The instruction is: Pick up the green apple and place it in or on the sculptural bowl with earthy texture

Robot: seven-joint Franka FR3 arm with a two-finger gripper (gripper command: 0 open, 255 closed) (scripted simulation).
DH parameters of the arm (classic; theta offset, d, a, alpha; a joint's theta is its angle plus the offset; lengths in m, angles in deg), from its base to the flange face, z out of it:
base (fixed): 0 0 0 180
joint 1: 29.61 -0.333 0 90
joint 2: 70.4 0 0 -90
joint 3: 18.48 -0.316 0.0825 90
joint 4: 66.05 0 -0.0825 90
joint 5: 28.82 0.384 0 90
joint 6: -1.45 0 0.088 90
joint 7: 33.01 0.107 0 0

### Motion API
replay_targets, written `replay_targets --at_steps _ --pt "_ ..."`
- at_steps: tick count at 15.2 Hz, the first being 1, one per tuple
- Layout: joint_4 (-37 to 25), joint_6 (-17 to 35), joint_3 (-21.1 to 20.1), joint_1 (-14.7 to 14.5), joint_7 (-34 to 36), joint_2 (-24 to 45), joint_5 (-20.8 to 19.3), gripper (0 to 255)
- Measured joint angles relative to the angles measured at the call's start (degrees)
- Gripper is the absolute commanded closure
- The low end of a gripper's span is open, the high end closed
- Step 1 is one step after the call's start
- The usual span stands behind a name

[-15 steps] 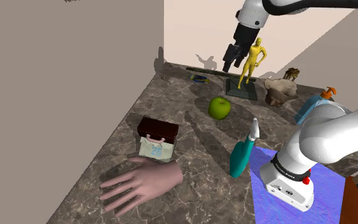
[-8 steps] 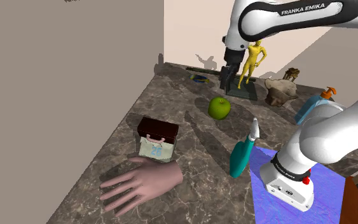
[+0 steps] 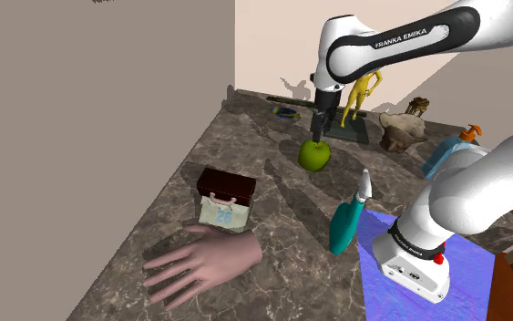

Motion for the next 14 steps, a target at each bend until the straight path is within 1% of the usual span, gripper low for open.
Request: replay_targets --at_steps 3,9,10,14 --pt "2.1 2.4 0.1 0.0 -0.1 0.3 -0.1 0" --pt "2.5 3.0 0.1 0.0 -0.1 0.5 0.0 0" --pt "2.5 3.0 0.1 0.0 -0.1 0.5 0.0 255" --pt "2.5 3.0 0.1 0.0 -0.1 0.5 0.0 255"
